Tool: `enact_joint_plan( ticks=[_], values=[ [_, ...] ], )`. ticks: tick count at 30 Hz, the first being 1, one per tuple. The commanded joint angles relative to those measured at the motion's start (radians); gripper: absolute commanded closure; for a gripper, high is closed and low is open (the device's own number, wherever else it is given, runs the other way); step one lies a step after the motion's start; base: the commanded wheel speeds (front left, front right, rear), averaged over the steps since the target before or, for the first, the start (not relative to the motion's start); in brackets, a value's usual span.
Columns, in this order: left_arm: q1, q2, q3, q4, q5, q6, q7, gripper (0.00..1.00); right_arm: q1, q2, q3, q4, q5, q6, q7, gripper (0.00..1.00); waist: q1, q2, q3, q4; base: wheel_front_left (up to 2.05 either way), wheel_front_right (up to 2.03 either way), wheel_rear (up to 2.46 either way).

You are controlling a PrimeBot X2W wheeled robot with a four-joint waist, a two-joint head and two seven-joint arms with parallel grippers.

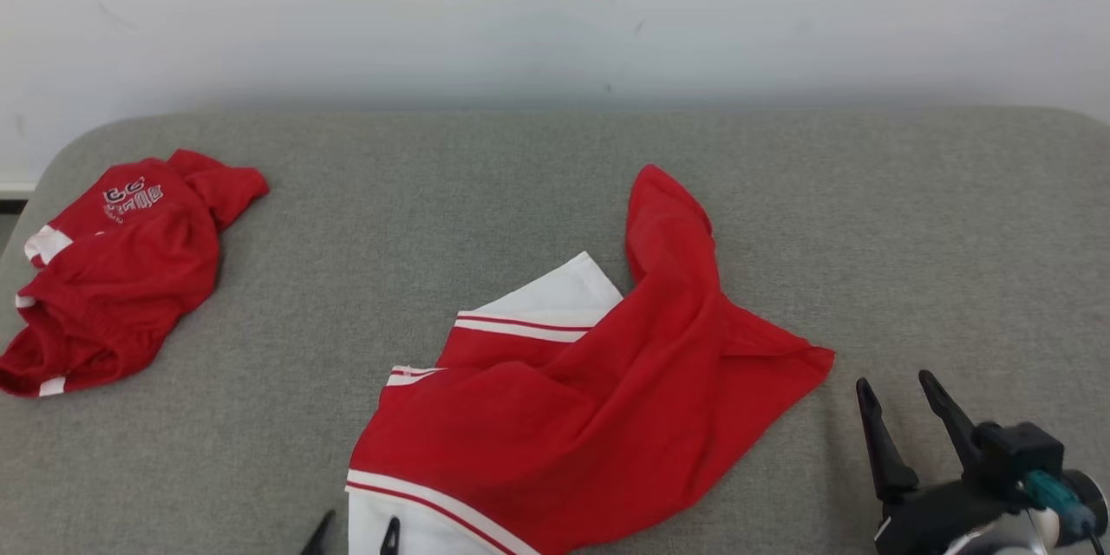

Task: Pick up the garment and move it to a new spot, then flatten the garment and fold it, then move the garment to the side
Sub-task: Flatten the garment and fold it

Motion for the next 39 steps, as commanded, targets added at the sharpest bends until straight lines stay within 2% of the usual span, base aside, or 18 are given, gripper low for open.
enact_joint_plan(
  ticks=[1, 11, 19, 28, 29, 30, 31, 32, 36, 39],
  values=[
    [-0.017, 0.008, -0.019, 0.034, -0.011, 0.002, -0.003, 0.00, -0.037, -0.016, 0.015, 0.039, -0.004, -0.002, -0.003, 0.00, 0.0000, 0.0000, 0.020, 0.016, 0.00, 0.00, 0.00],
    [-0.025, 0.020, -0.080, 0.152, -0.058, 0.002, -0.003, 0.00, -0.198, -0.034, 0.110, 0.282, 0.015, -0.002, -0.006, 0.00, 0.0000, 0.0000, 0.047, 0.040, 0.00, 0.00, 0.00],
    [-0.029, 0.030, -0.137, 0.188, -0.101, 0.002, -0.002, 0.00, -0.291, -0.024, 0.166, 0.428, 0.041, -0.002, -0.009, 0.00, 0.0000, 0.0000, 0.056, 0.054, 0.00, 0.00, 0.00],
    [-0.077, 0.011, -0.199, 0.244, -0.141, 0.001, 0.000, 0.00, -0.369, 0.001, 0.229, 0.599, 0.090, -0.002, 0.002, 0.00, 0.0000, 0.0000, 0.067, 0.069, 0.00, 0.00, 0.00],
    [-0.081, 0.007, -0.211, 0.258, -0.154, -0.001, 0.003, 0.00, -0.375, 0.004, 0.237, 0.611, 0.097, -0.002, 0.002, 0.55, 0.0000, 0.0000, 0.067, 0.069, 0.00, 0.00, 0.00],
    [-0.086, 0.005, -0.222, 0.266, -0.166, -0.002, 0.003, 0.39, -0.382, 0.008, 0.246, 0.621, 0.104, -0.002, 0.001, 0.85, 0.0000, 0.0000, 0.067, 0.069, 0.00, 0.00, 0.00],
    [-0.095, 0.004, -0.234, 0.272, -0.174, -0.003, 0.004, 0.78, -0.387, 0.012, 0.255, 0.626, 0.111, -0.002, -0.001, 1.00, 0.0000, 0.0000, 0.066, 0.067, 0.00, 0.00, 0.00],
    [-0.101, 0.002, -0.245, 0.274, -0.183, -0.003, 0.004, 1.00, -0.390, 0.015, 0.265, 0.628, 0.120, -0.002, -0.003, 1.00, 0.0000, 0.0000, 0.065, 0.065, 0.00, 0.00, 0.00],
    [-0.114, 0.008, -0.254, 0.236, -0.241, 0.001, -0.001, 1.00, -0.383, 0.019, 0.297, 0.604, 0.178, -0.002, -0.011, 1.00, 0.0000, 0.0000, 0.050, 0.055, 0.00, 0.00, 0.00],
    [-0.120, 0.024, -0.247, 0.189, -0.248, 0.002, -0.002, 1.00, -0.360, -0.001, 0.333, 0.554, 0.214, -0.002, -0.016, 1.00, 0.0000, 0.0000, 0.033, 0.042, 0.00, 0.00, 0.00]
  ],
)
